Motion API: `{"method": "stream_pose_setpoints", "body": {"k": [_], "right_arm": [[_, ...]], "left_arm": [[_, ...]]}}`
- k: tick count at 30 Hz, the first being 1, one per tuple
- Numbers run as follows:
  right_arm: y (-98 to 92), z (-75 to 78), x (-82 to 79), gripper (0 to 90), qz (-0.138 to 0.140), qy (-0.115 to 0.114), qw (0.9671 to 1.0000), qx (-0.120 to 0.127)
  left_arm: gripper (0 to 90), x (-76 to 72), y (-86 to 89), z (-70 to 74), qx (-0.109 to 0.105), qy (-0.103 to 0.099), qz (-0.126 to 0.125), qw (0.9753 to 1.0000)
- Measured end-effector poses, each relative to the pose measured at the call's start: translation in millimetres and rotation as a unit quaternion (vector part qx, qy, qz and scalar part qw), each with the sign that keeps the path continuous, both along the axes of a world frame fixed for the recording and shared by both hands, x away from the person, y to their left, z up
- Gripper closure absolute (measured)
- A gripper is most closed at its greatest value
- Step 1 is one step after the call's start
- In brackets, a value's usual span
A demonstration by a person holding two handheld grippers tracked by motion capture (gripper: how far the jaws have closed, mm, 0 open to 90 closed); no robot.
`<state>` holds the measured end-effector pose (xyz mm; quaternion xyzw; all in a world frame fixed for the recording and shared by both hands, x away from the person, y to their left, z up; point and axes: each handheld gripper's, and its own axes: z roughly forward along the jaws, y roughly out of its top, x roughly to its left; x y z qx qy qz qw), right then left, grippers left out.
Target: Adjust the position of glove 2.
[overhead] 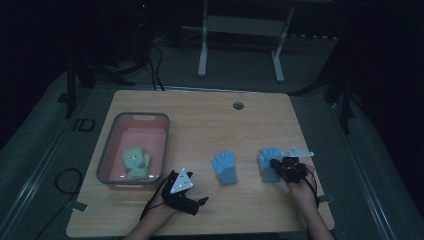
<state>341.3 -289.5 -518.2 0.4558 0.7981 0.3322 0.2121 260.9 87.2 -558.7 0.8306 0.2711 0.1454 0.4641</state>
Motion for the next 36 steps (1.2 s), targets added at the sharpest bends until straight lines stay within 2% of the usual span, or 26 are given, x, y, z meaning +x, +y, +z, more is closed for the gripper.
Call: {"method": "stream_pose_setpoints", "body": {"k": [4,9,14,17,22,26,32,36], "right_arm": [[9.7,20.8,1.2,86.5,0.007,-0.017,0.9997,0.015],[30.9,41.2,0.7,86.5,0.035,-0.034,0.9985,0.026],[54.9,52.8,-0.9,86.5,0.064,-0.043,0.9964,0.034],[71.4,55.5,-1.6,86.6,0.081,-0.041,0.9949,0.044],[96.6,54.3,-3.0,86.6,0.116,-0.036,0.9913,0.051],[112.0,47.4,-3.4,86.6,0.141,-0.019,0.9883,0.053],[119.6,32.5,-2.0,86.5,0.164,0.007,0.9845,0.063],[121.3,21.9,0.1,86.5,0.164,0.019,0.9846,0.059]], "left_arm": [[2.3,-0.1,0.1,0.0,0.000,0.000,0.000,1.0000],[2.3,0.1,0.4,0.1,0.002,-0.001,0.000,1.0000],[2.3,-0.1,0.6,0.3,0.001,-0.001,-0.001,1.0000],[2.3,0.2,0.8,0.2,0.002,-0.001,-0.001,1.0000],[2.3,0.0,1.3,0.5,0.002,-0.002,-0.003,1.0000],[2.3,-0.5,1.4,0.9,0.001,-0.002,-0.004,1.0000],[2.3,-0.5,1.7,0.8,-0.001,-0.005,-0.004,1.0000],[2.3,-0.8,1.2,0.9,-0.001,-0.010,-0.005,0.9999]]}}
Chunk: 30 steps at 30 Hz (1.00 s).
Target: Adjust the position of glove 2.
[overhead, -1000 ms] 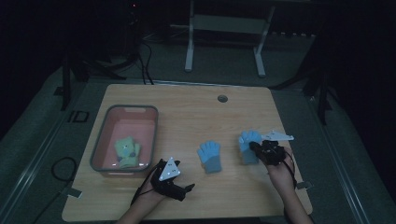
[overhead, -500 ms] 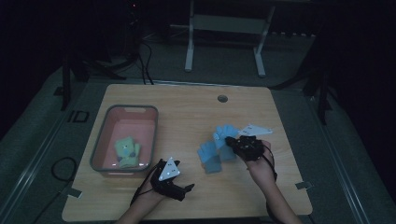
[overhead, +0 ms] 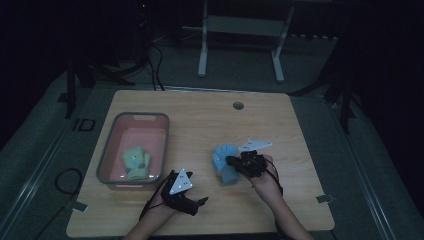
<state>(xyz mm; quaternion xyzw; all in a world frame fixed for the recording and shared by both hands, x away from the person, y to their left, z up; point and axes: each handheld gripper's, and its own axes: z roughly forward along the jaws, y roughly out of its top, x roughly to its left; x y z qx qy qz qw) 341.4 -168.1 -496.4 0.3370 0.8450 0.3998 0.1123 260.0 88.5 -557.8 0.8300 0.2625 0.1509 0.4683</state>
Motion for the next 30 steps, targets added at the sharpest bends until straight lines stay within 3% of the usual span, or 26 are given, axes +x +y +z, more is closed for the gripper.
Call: {"method": "stream_pose_setpoints", "body": {"k": [16,24,28,30], "right_arm": [[1.4,-32.4,11.7,85.9,-0.003,0.039,0.9992,-0.012],[1.0,-41.7,13.9,84.1,-0.011,0.048,0.9987,-0.011],[3.4,-46.0,12.2,82.3,-0.008,0.037,0.9990,-0.025],[3.0,-45.5,12.2,79.7,-0.009,0.040,0.9989,-0.021]], "left_arm": [[2.3,0.3,-0.5,-0.9,0.001,0.006,-0.002,1.0000],[2.3,0.4,-0.6,-0.7,0.001,0.007,-0.004,1.0000],[2.3,-0.1,-1.8,-0.2,-0.001,0.014,-0.010,0.9999],[2.3,-1.6,-3.0,0.4,-0.001,-0.001,-0.014,0.9999]]}}
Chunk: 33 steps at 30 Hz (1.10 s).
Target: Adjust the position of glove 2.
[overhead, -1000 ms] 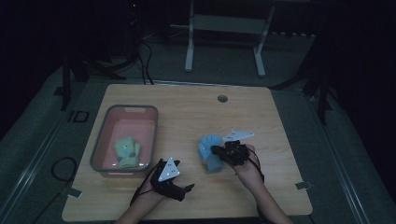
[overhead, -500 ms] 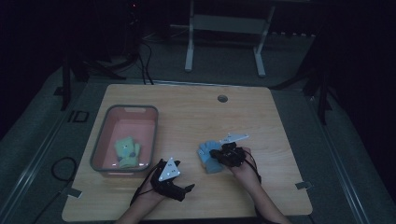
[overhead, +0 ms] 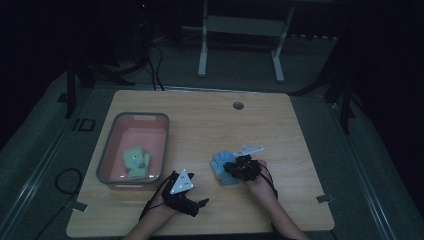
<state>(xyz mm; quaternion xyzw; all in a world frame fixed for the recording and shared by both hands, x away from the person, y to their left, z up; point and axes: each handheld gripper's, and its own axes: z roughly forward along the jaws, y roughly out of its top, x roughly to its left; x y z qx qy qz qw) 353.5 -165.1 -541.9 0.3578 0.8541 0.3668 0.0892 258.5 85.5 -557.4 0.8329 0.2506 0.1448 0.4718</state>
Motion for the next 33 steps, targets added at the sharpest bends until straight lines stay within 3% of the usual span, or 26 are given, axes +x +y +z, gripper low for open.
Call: {"method": "stream_pose_setpoints", "body": {"k": [8,11,15,19,22,24,33], "right_arm": [[-4.3,13.2,-5.2,65.8,0.011,-0.010,0.9998,0.014],[-5.4,16.4,-6.2,58.3,0.013,-0.012,0.9997,0.017],[-7.9,22.6,-5.9,36.9,0.020,-0.012,0.9992,0.032],[-12.5,21.9,-2.6,18.7,0.045,0.009,0.9975,0.053],[-14.7,20.2,-1.9,15.4,0.055,0.010,0.9972,0.050],[-16.9,19.7,-1.0,17.7,0.058,0.011,0.9970,0.050],[-35.5,26.4,3.0,14.6,0.043,-0.004,0.9972,0.061]], "left_arm": [[2.4,-0.6,-0.4,2.8,-0.023,-0.010,-0.002,0.9997],[2.4,-1.3,-1.7,4.3,-0.017,-0.002,-0.003,0.9999],[2.4,-3.0,-7.1,5.6,0.011,0.006,-0.006,0.9999],[2.4,-4.4,-11.4,6.6,0.024,0.002,-0.011,0.9996],[2.4,-3.1,-12.5,6.8,0.021,0.011,-0.015,0.9996],[2.4,-2.4,-13.7,6.8,0.022,0.016,-0.019,0.9994],[2.4,-2.8,-22.0,4.3,0.049,0.010,-0.037,0.9981]]}}
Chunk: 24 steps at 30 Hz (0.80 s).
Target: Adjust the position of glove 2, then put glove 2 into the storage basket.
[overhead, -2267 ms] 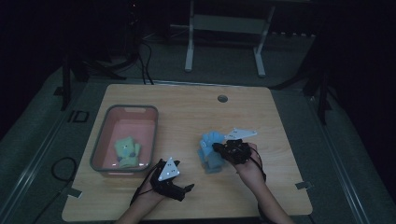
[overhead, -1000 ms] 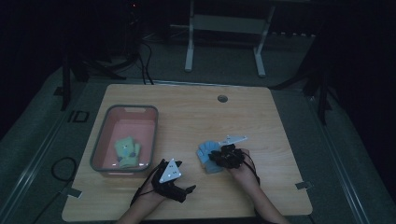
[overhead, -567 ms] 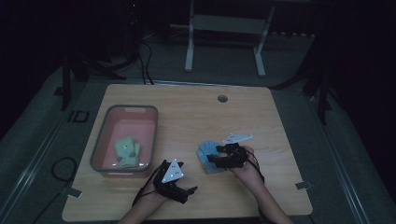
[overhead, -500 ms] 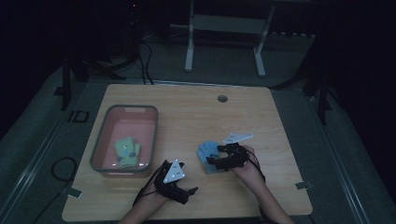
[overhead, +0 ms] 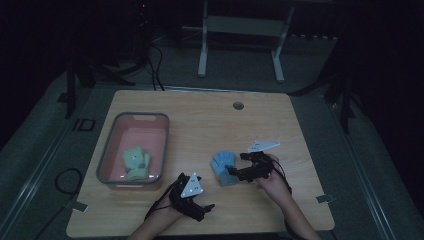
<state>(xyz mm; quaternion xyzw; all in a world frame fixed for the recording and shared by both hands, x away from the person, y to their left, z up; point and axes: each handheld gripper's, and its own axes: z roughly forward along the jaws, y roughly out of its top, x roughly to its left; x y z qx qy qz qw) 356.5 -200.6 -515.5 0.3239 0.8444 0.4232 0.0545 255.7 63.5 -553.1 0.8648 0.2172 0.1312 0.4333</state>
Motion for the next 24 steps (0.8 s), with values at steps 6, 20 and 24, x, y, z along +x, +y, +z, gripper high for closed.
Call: {"method": "stream_pose_setpoints", "body": {"k": [6,20,24], "right_arm": [[-12.3,6.1,2.5,14.0,-0.012,0.002,0.9999,0.003],[-26.4,14.3,12.6,23.5,-0.014,-0.003,0.9997,0.020],[-21.0,17.0,21.5,29.5,-0.018,-0.002,0.9997,0.015]], "left_arm": [[2.5,5.9,-7.1,3.0,0.001,0.004,-0.009,1.0000],[10.9,22.9,-28.3,17.5,0.011,-0.052,-0.051,0.9973],[14.7,27.5,-36.5,18.0,0.026,-0.067,-0.069,0.9950]]}}
